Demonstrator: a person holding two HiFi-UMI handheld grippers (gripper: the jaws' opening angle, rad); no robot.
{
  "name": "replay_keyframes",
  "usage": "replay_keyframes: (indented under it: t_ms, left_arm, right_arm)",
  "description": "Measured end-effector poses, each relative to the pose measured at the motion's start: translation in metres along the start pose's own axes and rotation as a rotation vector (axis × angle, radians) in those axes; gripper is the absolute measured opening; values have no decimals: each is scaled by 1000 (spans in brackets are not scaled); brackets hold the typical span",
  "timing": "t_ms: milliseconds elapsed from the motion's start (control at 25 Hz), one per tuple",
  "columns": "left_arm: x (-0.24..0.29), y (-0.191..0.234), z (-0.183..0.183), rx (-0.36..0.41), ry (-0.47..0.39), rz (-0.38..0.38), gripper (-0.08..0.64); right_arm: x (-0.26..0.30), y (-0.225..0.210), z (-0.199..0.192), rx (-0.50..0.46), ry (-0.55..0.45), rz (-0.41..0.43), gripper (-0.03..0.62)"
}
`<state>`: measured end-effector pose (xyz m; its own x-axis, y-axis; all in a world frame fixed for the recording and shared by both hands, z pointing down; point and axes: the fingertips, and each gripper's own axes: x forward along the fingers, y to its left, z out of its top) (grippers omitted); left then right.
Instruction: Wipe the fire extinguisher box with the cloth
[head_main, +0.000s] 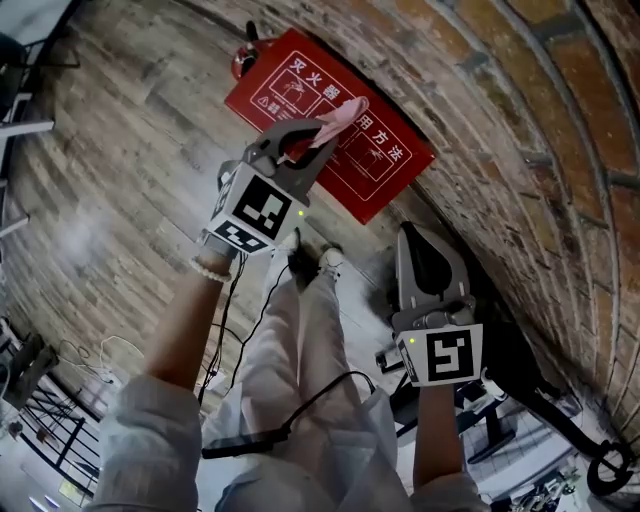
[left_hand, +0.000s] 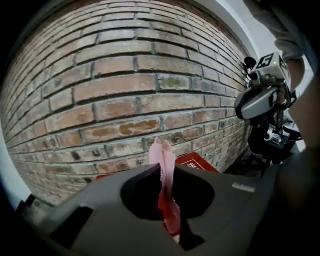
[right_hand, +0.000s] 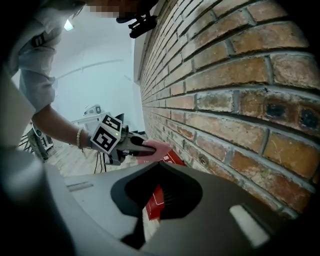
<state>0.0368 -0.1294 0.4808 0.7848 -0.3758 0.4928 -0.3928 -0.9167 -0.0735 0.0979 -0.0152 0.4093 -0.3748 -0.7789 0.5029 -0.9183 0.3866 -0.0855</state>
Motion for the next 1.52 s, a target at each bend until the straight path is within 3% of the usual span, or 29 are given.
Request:
replay_keyframes:
  t_ms: [440,640,760,1000,1520]
  left_arm:
    - [-66,116,-36,-29,87,210,11]
    - [-70,155,-61,-13,190,269,11]
    - [-59,164,-80,-12,253,269,11]
    - [-30,164,-107,-80,298,245,11]
    - [3,145,-110,-131,314,166,11]
  right_arm:
    - [20,14,8,-9,6,35,9]
    - [23,17,8,2,8,41,9]
    - [25,18,5,2,15,46,9]
    - [28,19,3,11,23,48,9]
    - [30,21,-1,29,27,49,9]
